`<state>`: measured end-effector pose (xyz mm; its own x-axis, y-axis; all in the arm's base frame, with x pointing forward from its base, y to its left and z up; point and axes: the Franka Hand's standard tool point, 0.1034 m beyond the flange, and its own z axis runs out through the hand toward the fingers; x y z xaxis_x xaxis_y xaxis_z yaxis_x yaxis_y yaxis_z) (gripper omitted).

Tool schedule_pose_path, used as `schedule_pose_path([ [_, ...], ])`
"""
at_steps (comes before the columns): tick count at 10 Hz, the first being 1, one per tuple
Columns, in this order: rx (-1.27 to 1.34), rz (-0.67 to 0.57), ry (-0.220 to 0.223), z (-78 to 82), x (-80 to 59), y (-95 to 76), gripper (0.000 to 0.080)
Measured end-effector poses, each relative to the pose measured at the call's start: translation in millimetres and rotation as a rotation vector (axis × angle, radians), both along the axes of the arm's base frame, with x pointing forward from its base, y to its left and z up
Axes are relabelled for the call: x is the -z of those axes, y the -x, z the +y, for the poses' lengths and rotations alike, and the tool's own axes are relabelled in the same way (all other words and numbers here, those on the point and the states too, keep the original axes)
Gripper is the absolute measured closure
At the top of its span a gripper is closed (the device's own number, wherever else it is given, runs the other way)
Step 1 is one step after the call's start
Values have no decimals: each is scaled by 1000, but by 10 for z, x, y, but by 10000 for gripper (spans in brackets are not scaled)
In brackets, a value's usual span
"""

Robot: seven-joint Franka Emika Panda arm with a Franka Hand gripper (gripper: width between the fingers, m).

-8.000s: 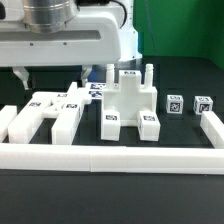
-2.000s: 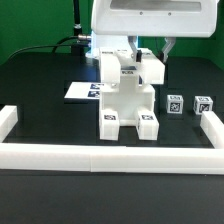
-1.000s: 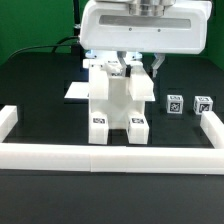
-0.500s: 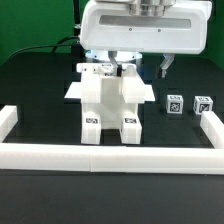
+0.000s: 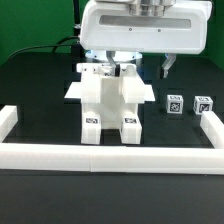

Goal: Assemble chair

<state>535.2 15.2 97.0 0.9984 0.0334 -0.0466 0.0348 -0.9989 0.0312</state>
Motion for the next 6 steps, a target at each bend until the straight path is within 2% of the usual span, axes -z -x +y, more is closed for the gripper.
schedule_pose_path([
  [6,0,0,0,0,0,0,151],
])
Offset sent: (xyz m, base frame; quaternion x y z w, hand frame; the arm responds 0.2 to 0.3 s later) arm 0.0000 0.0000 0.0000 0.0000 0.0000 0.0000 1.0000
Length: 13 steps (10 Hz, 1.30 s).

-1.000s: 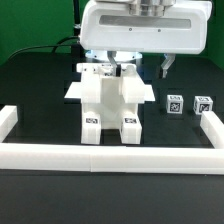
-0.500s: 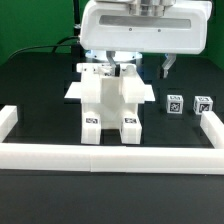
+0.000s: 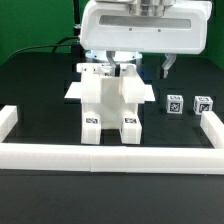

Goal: Assemble chair

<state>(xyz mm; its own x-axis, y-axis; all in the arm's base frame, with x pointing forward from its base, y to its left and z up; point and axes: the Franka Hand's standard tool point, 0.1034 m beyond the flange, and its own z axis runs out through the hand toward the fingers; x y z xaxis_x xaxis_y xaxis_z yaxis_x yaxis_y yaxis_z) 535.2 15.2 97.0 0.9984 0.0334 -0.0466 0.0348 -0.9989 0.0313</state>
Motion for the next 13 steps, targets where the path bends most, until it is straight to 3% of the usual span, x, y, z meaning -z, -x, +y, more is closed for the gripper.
schedule_pose_path([
  [2,2,1,0,7,-7,0,151],
  [4,37,25,-19,268,-350,61,151],
  [5,53,20,-25,382,-413,125,151],
  [8,-15,-19,-41,877,-380,331,151],
  [13,-4,-30,-37,916,-333,334,151],
])
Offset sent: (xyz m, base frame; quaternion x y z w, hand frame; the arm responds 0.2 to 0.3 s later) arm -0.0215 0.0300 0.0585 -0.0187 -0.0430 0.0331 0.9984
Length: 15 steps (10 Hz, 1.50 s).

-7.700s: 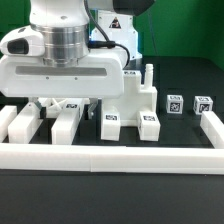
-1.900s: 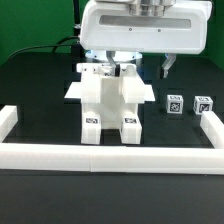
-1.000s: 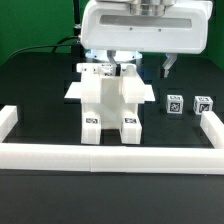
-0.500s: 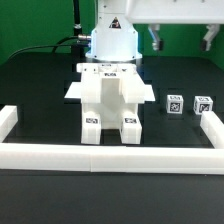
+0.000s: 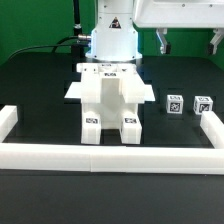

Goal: Assemble chair

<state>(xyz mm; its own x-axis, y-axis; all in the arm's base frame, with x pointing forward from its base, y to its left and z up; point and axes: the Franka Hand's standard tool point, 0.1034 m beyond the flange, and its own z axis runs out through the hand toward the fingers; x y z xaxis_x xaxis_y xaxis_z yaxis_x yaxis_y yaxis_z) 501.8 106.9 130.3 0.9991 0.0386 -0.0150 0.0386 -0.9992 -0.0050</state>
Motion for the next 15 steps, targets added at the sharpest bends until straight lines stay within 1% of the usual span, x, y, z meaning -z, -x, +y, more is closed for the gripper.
schedule_pose_path([
  [1,15,-24,-2,99,87,29,151],
  [2,4,-34,-1,210,248,82,151],
  [3,-5,-26,3,258,363,106,151],
  [4,5,-40,1,343,450,121,151],
  [5,18,-43,0,464,572,178,151],
  [6,24,-35,2,532,638,223,151],
  [7,58,-36,1,605,648,246,151],
  [11,47,-34,2,593,658,258,151],
  [12,48,-27,4,576,709,329,151],
  [13,43,-34,3,592,797,401,151],
  [15,43,-21,4,691,953,524,151],
])
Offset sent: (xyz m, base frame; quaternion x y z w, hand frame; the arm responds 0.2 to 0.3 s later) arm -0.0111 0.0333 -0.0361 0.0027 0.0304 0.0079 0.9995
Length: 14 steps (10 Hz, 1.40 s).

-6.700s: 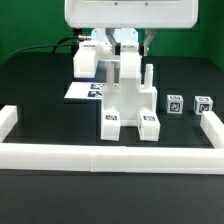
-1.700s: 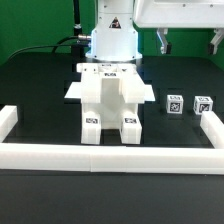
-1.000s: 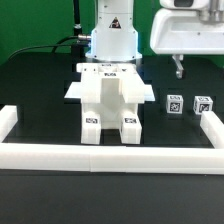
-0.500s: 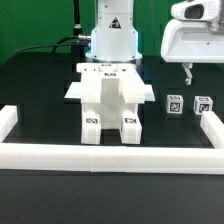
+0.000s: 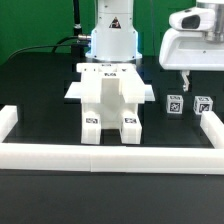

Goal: Assemble chair

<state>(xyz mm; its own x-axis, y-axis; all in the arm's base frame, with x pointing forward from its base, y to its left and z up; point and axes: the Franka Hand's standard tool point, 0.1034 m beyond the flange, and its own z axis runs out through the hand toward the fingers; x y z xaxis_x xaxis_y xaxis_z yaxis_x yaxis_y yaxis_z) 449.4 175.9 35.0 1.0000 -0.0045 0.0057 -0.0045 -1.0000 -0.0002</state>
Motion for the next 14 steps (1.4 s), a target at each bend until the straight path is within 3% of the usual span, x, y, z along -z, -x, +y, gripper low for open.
schedule_pose_path([
  [6,-9,16,5,52,200,97,151],
  [8,-10,17,5,51,203,99,410],
  [9,-10,16,5,52,200,95,410],
  [10,-10,16,5,52,201,96,515],
  [14,-10,16,5,52,201,96,515],
])
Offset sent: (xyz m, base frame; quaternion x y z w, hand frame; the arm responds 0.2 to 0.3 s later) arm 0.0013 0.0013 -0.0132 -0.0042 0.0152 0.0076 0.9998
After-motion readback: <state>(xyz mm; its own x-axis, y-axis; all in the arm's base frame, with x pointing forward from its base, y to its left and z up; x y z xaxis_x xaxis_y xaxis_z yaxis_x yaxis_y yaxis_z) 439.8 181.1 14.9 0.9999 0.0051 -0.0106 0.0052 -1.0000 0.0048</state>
